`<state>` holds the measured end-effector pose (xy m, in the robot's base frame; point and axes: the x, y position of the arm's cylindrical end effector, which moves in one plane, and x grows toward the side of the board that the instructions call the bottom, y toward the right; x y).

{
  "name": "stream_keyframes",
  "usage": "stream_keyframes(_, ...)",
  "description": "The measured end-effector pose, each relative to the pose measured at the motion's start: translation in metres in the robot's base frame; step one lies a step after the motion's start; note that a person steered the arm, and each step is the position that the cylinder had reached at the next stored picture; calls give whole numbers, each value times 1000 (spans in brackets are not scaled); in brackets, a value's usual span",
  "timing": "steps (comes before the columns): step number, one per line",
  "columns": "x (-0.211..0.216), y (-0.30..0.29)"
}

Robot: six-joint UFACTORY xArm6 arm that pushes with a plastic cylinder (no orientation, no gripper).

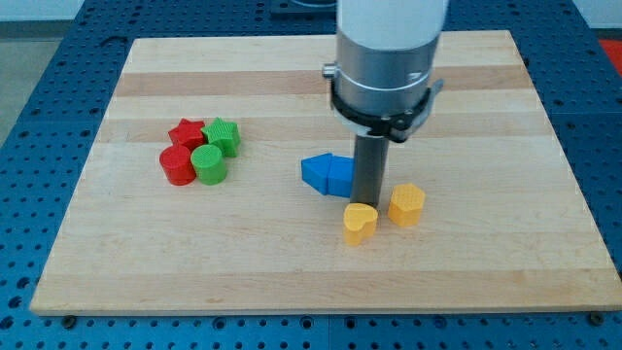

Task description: Point at the blue triangle

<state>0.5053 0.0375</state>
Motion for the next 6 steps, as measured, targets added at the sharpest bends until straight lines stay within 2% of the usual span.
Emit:
stream_keyframes(2, -62, -6)
stream_keyframes(5, -14, -13)
stream_keyframes(6, -18, -38)
